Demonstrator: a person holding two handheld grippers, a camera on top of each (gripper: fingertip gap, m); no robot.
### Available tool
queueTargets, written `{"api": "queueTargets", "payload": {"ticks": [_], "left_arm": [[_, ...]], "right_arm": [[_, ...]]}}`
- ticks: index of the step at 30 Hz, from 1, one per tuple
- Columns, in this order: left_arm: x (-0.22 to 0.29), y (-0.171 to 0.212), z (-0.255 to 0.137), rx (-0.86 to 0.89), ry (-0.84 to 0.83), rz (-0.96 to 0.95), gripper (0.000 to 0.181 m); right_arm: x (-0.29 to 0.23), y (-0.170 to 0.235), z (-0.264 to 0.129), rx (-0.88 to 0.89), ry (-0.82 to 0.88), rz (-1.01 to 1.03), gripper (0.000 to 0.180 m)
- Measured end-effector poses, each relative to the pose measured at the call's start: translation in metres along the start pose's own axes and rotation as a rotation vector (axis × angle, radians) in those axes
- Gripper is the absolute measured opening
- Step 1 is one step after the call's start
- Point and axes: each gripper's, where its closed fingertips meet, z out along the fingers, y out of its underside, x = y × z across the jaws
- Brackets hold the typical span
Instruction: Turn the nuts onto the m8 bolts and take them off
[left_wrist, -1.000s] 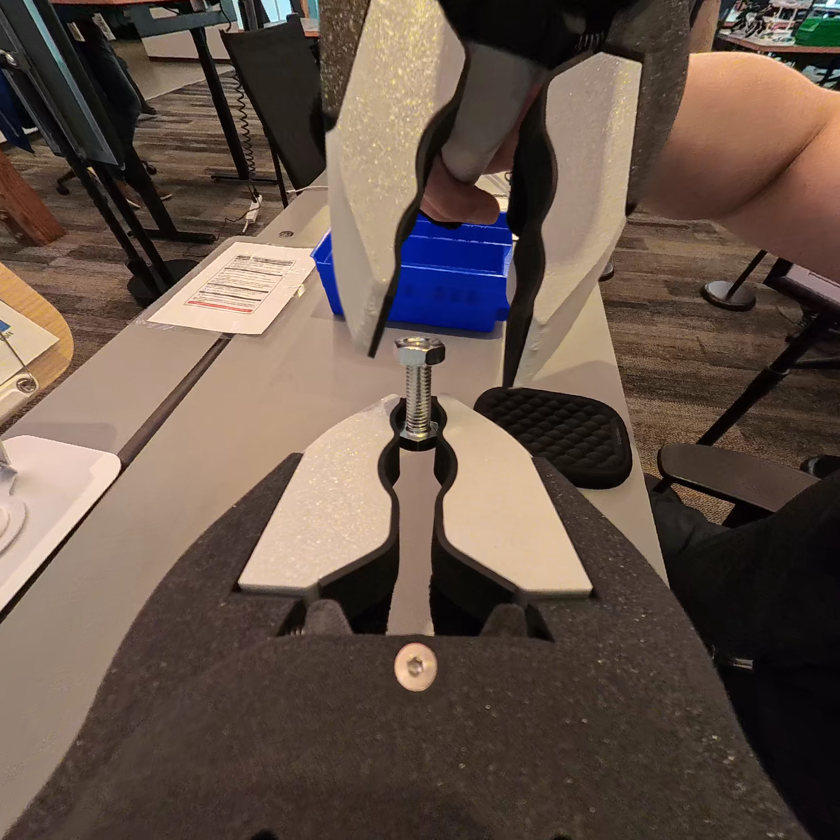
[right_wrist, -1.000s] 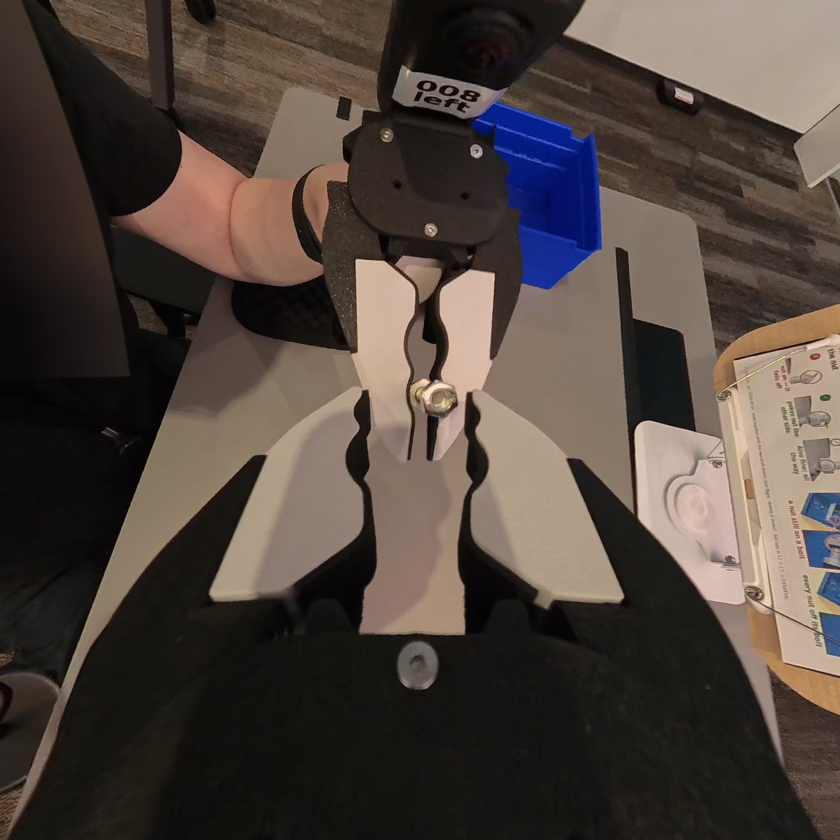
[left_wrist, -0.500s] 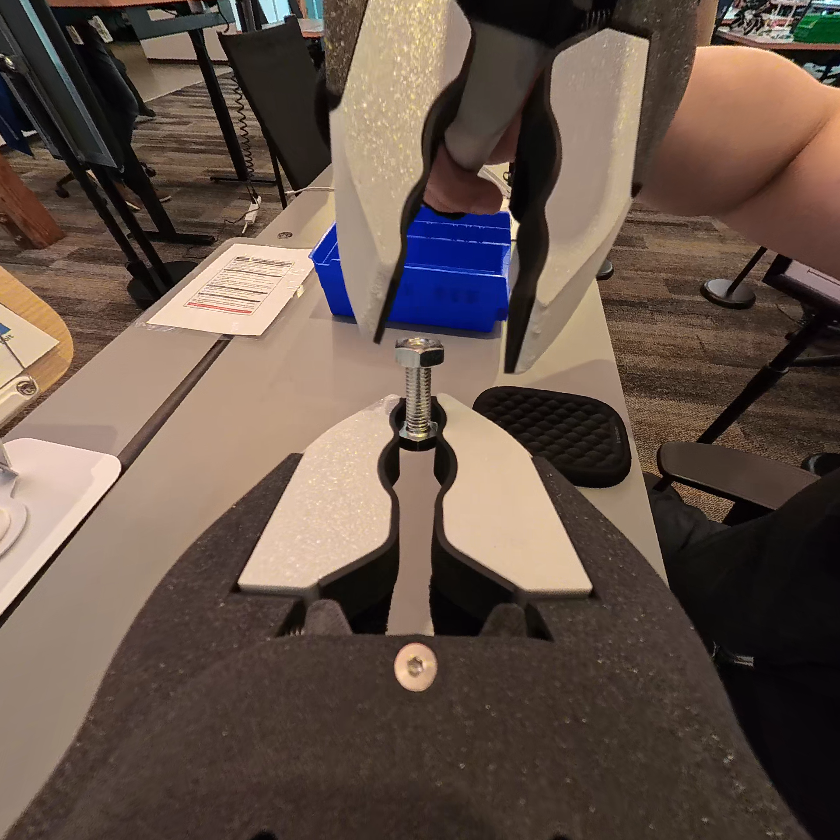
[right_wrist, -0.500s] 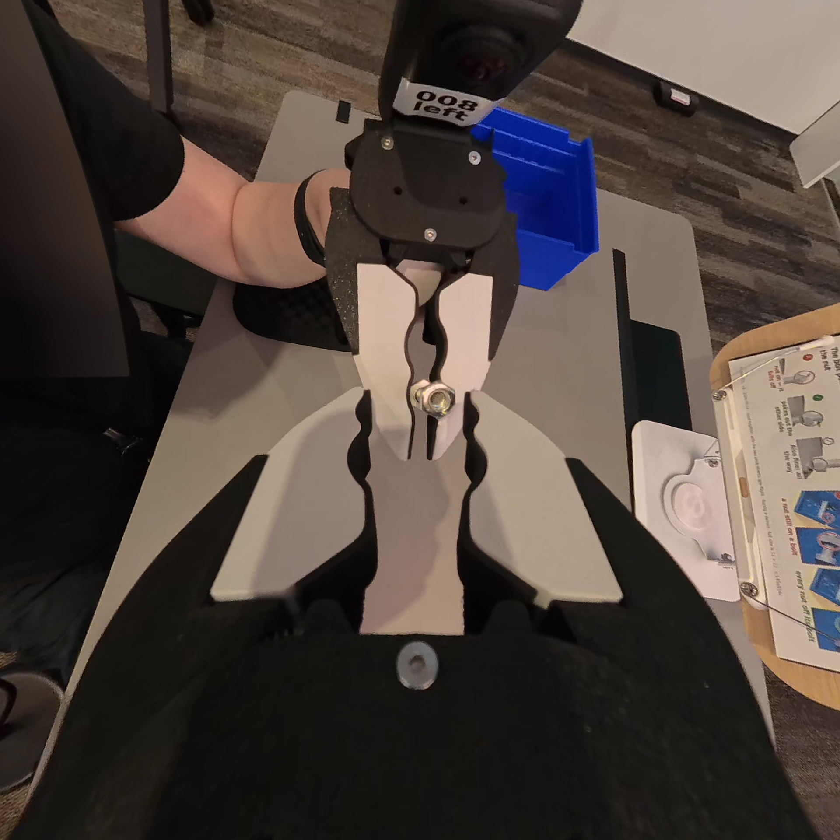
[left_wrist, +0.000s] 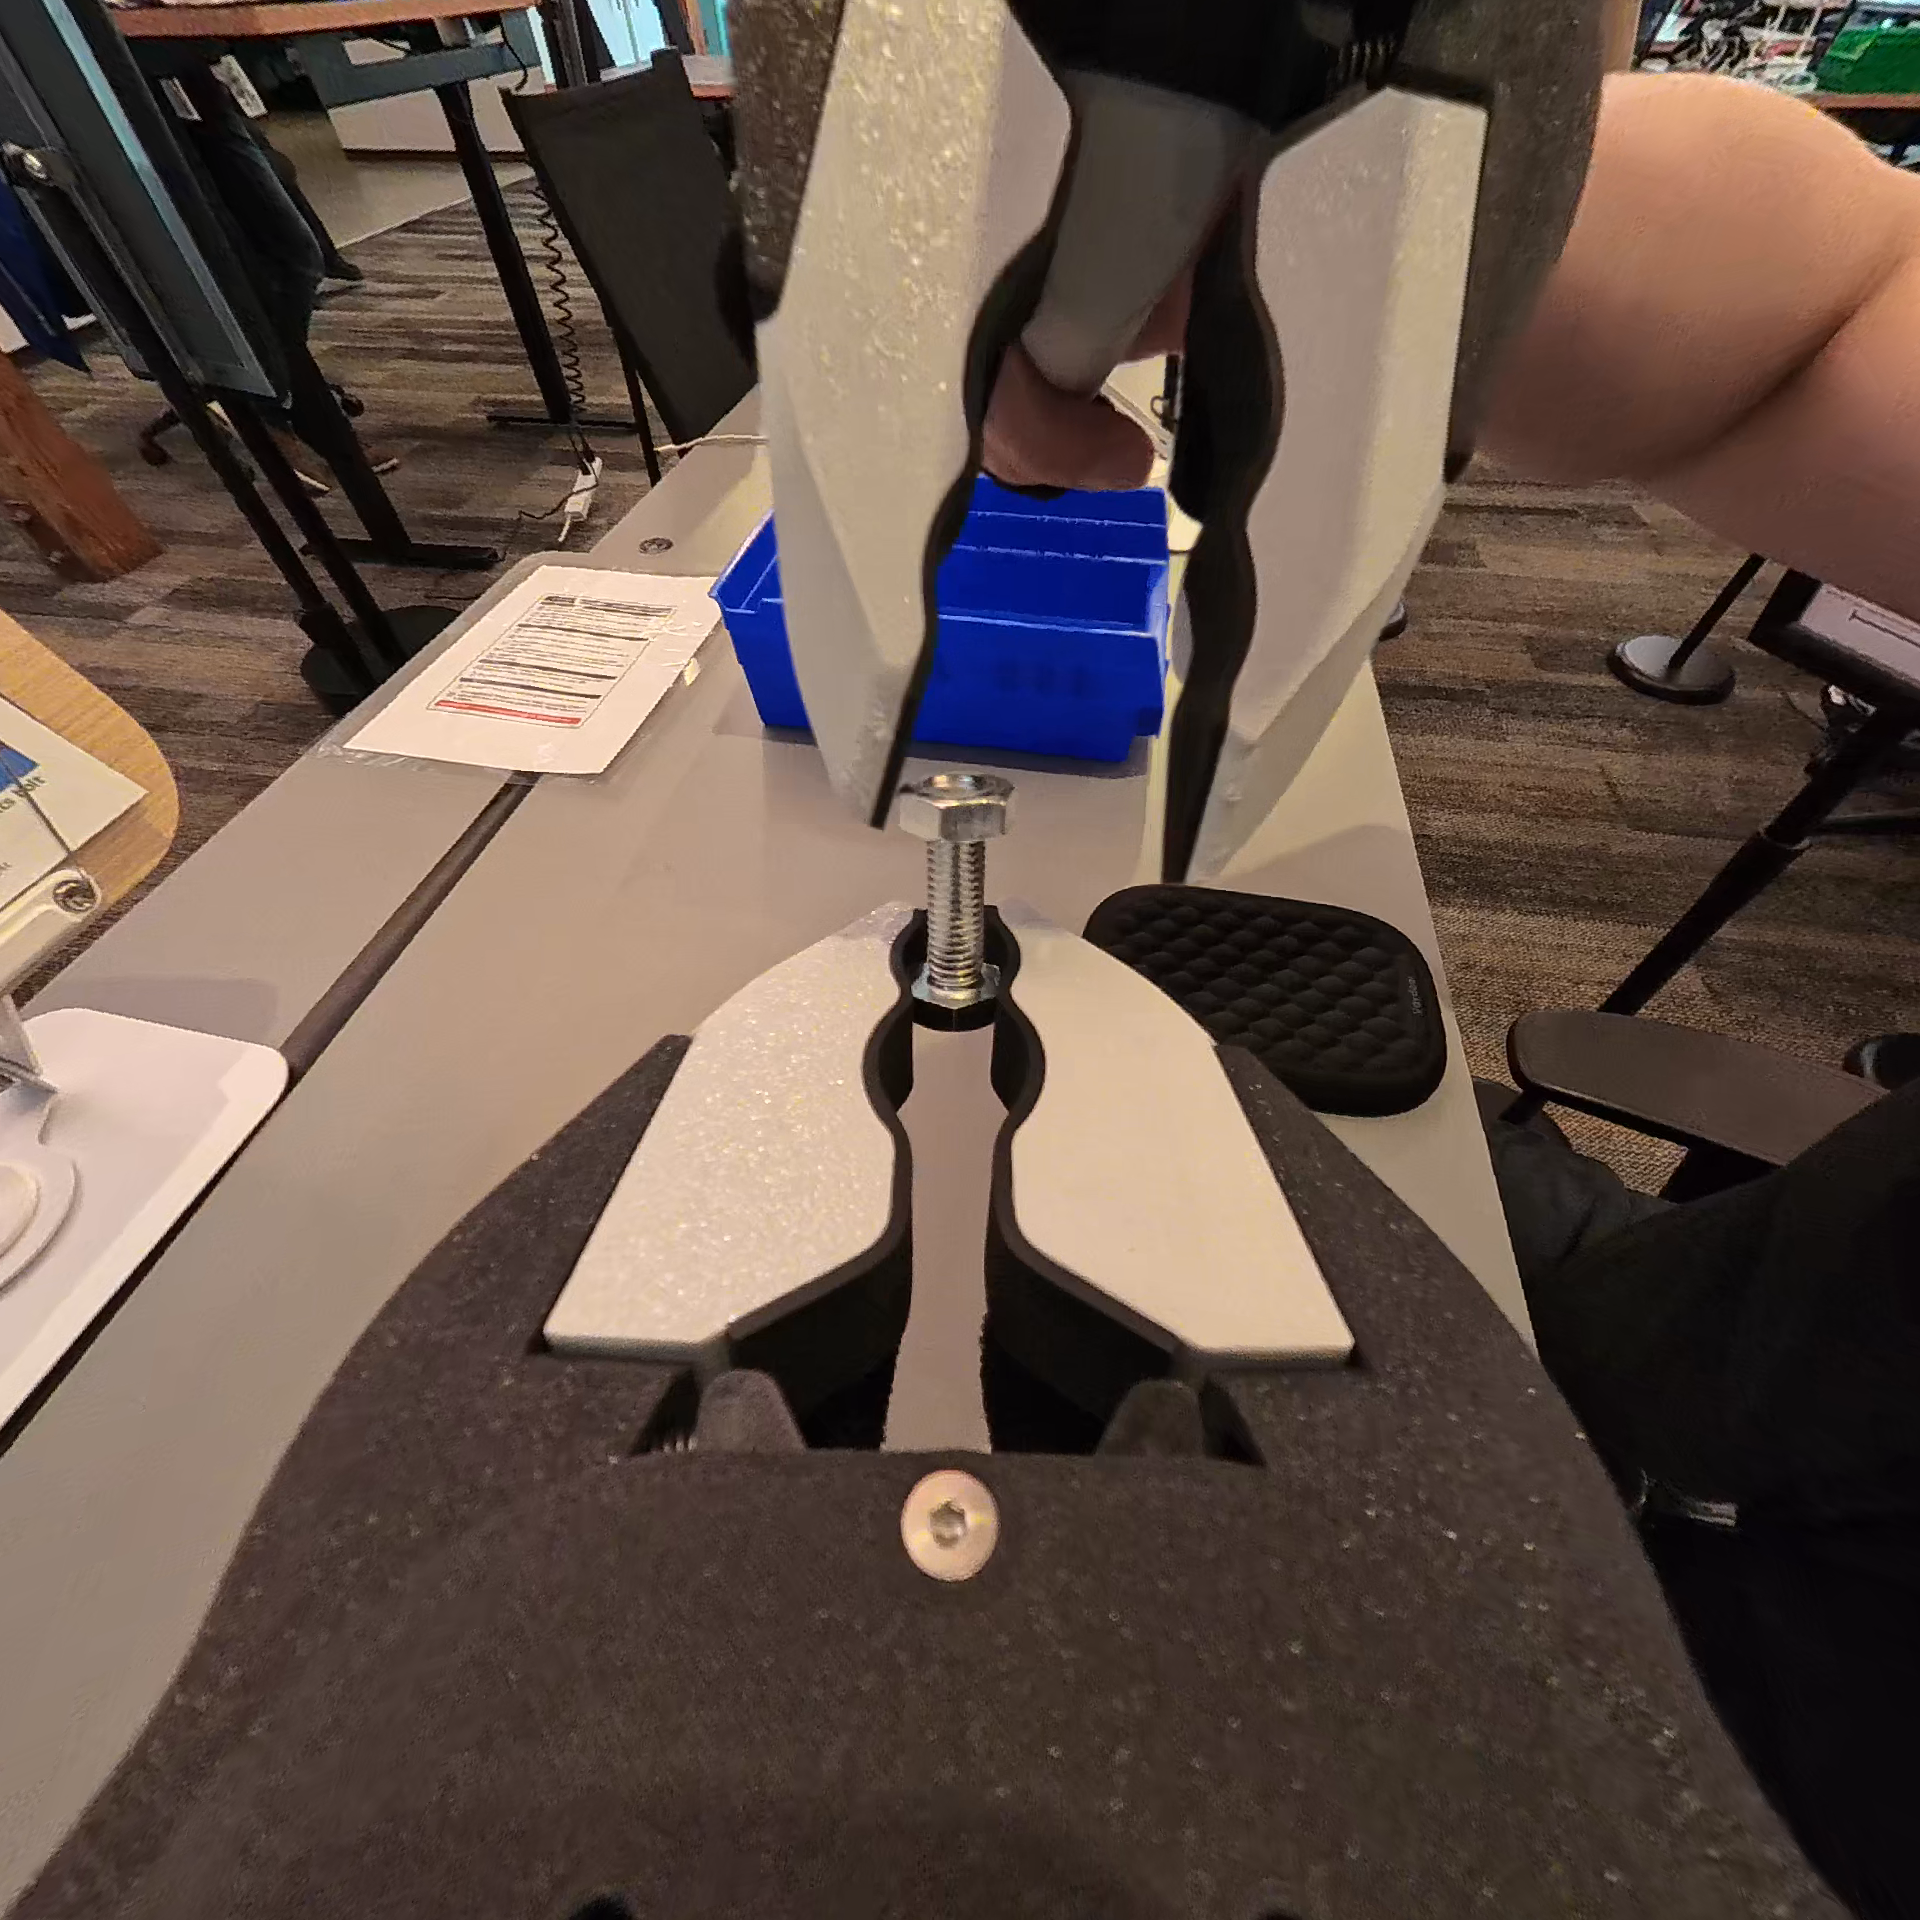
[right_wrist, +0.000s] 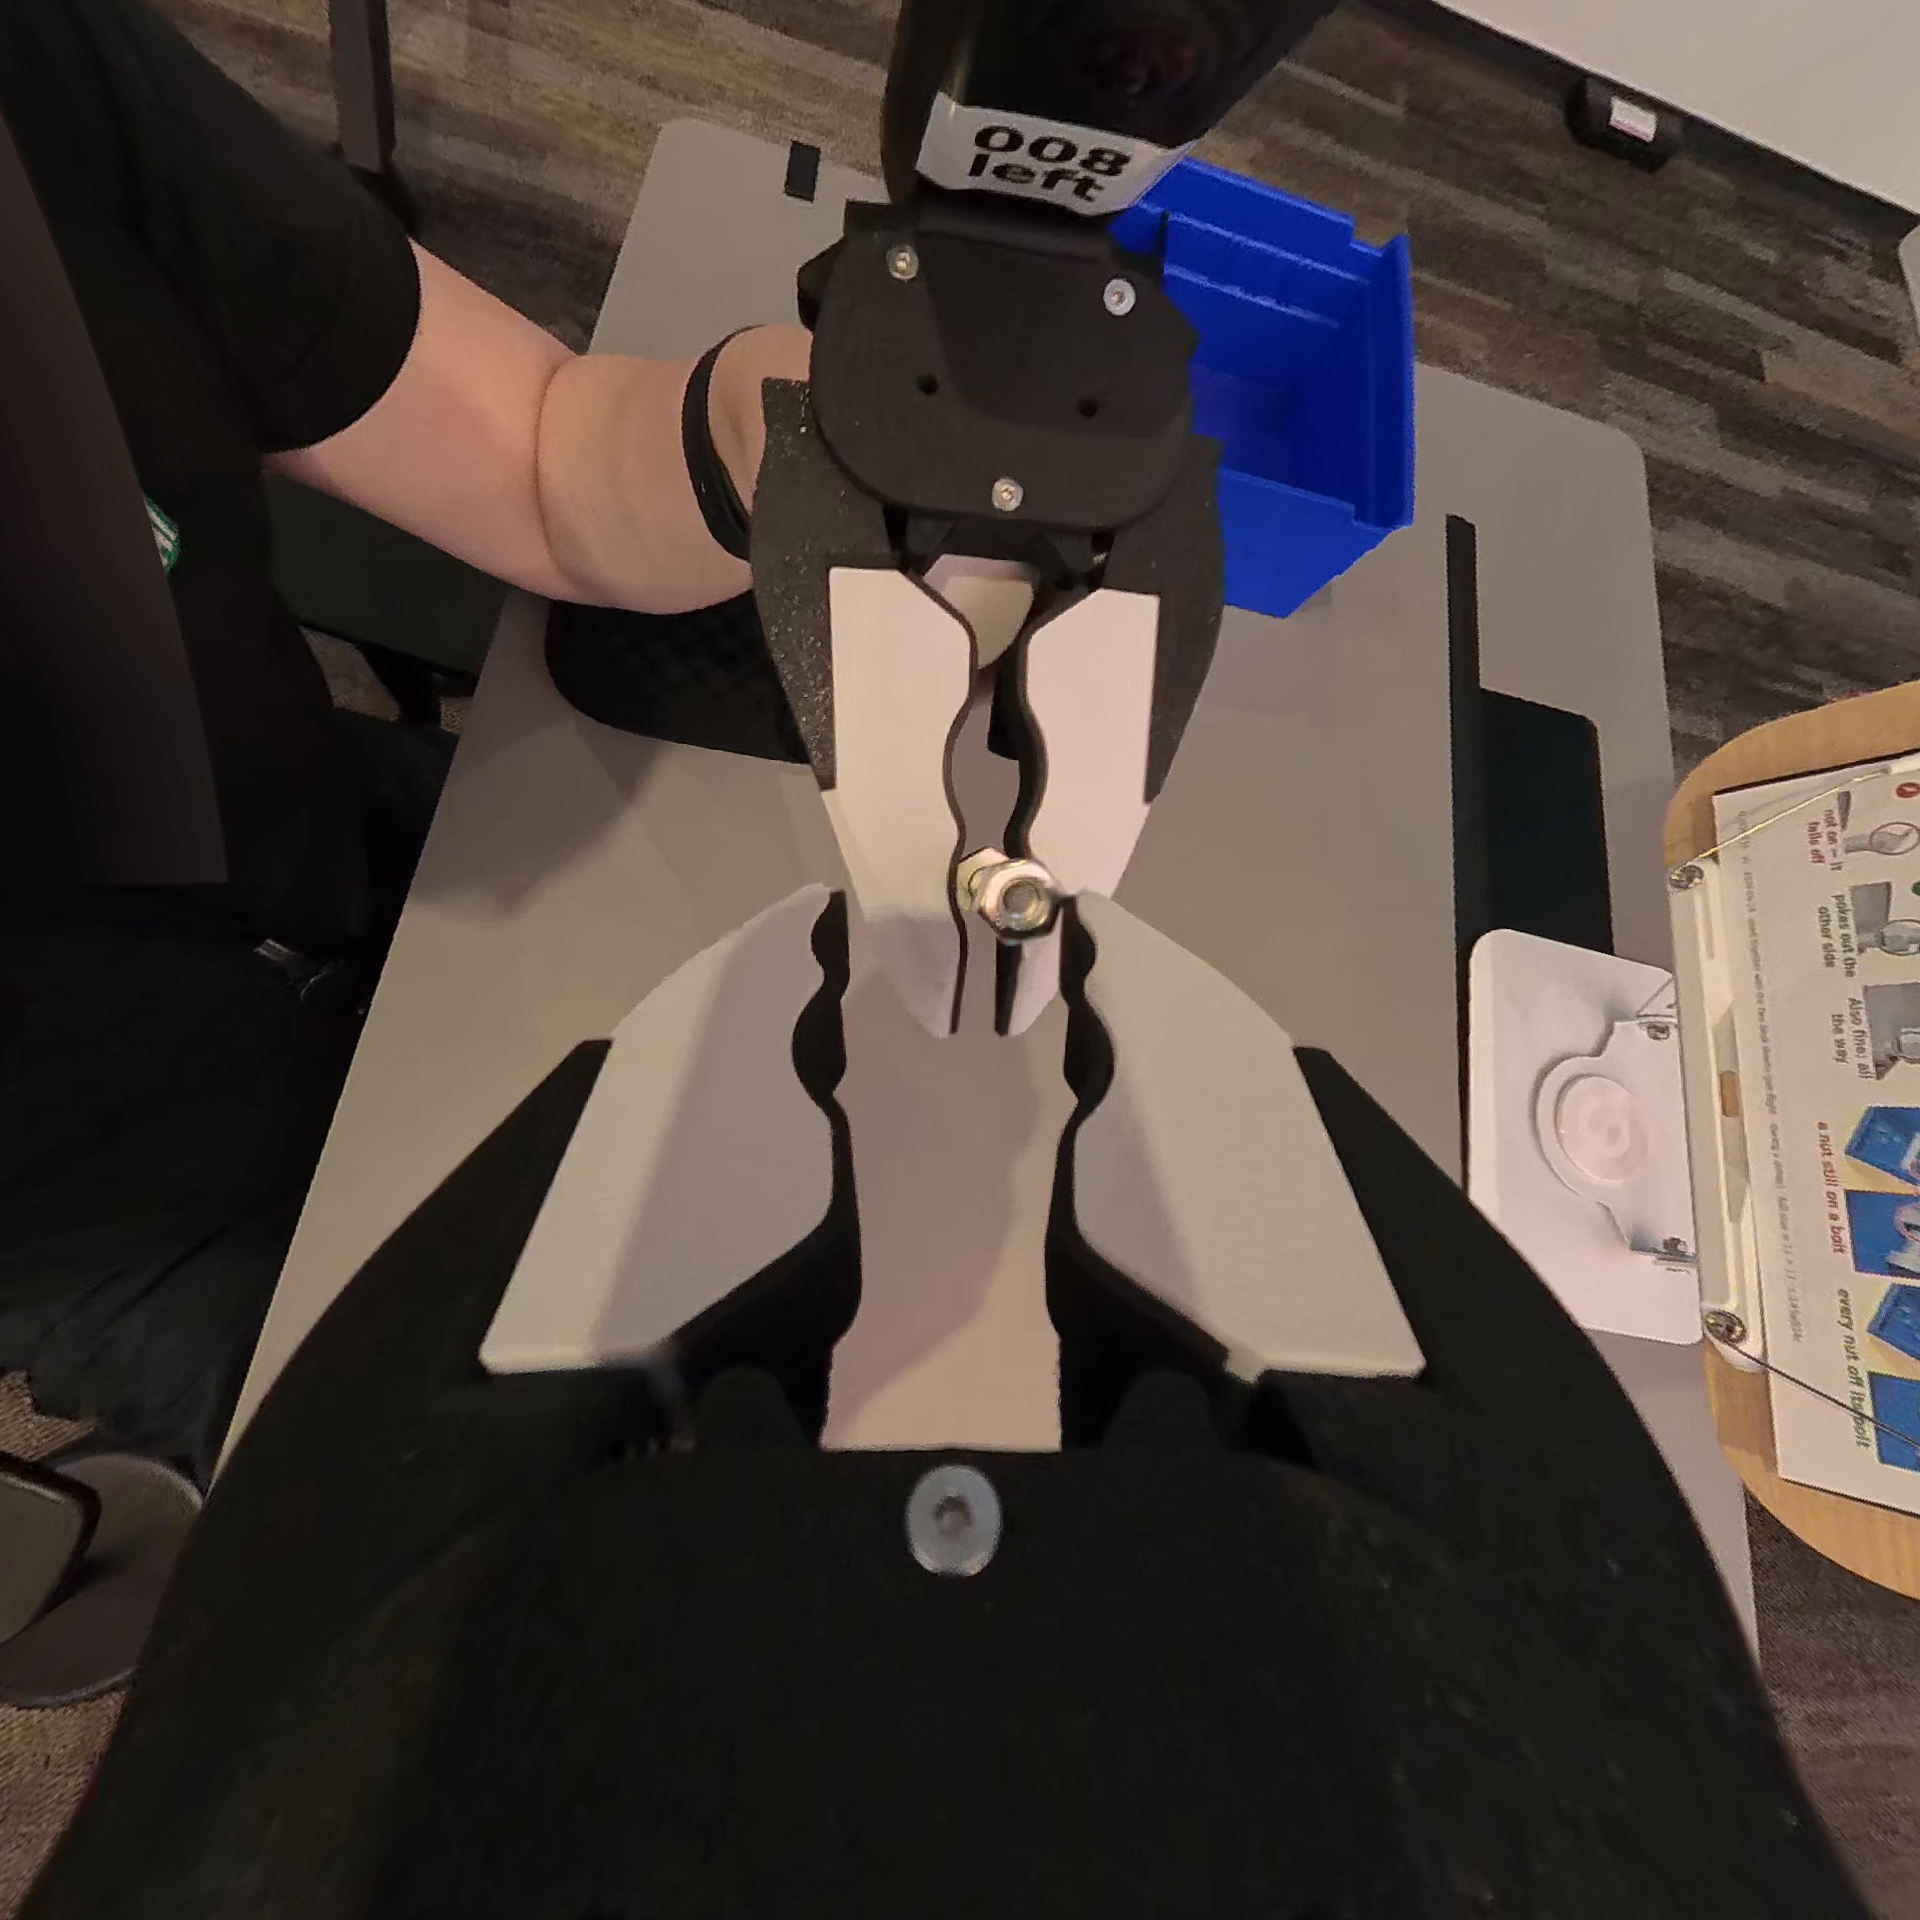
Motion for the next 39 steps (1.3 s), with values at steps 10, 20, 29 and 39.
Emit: {"api": "queueTargets", "payload": {"ticks": [10,20,29,39], "left_arm": [[0.000,0.000,0.000,0.003,0.006,0.001,0.010],[-0.002,-0.001,-0.001,0.009,0.004,-0.006,0.010],[-0.004,-0.001,-0.003,0.011,-0.004,-0.008,0.010],[-0.003,0.001,-0.001,0.001,-0.003,-0.008,0.010]], "right_arm": [[0.003,-0.001,-0.003,0.003,0.029,0.016,0.039],[0.000,0.000,-0.010,0.003,0.018,0.038,0.034],[-0.009,0.004,-0.009,-0.046,-0.048,0.043,0.024],[-0.002,0.005,0.000,-0.115,-0.047,0.042,0.041]]}}
